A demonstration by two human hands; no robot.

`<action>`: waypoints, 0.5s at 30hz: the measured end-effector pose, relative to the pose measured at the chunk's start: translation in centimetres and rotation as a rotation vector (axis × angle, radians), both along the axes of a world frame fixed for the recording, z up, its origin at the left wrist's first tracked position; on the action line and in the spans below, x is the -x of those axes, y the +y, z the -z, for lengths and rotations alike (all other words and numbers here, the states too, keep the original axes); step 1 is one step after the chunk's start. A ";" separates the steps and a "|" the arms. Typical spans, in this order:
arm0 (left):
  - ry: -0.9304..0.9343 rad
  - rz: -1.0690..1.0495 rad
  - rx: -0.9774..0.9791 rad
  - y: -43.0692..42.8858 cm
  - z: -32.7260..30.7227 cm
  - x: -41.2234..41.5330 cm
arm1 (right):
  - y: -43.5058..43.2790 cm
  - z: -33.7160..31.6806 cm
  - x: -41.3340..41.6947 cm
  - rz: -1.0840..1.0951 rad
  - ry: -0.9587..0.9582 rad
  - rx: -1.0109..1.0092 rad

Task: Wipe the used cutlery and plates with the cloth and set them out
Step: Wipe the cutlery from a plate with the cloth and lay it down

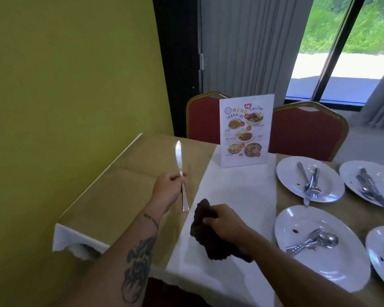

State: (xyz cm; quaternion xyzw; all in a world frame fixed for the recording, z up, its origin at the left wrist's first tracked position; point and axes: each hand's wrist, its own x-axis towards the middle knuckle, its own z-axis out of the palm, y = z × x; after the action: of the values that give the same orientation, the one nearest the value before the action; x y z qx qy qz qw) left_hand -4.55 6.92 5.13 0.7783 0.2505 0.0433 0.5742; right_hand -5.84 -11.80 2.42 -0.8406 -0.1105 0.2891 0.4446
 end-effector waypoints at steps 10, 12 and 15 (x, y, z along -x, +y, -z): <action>0.268 0.082 -0.106 10.1 8.1 4.0 | 5.8 1.2 1.3 0.306 0.180 -0.180; 0.330 0.123 -0.115 11.5 11.0 4.1 | 6.6 1.1 1.7 0.398 0.250 -0.254; 0.367 0.216 -0.168 12.4 13.0 4.4 | 7.3 1.2 2.4 0.526 0.305 -0.340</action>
State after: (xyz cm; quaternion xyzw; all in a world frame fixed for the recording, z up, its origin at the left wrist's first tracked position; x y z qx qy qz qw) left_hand -8.94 19.33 -7.87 0.8405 0.2616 -0.1399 0.4535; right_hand -8.23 -4.52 1.22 -0.7014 0.1311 0.2646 0.6487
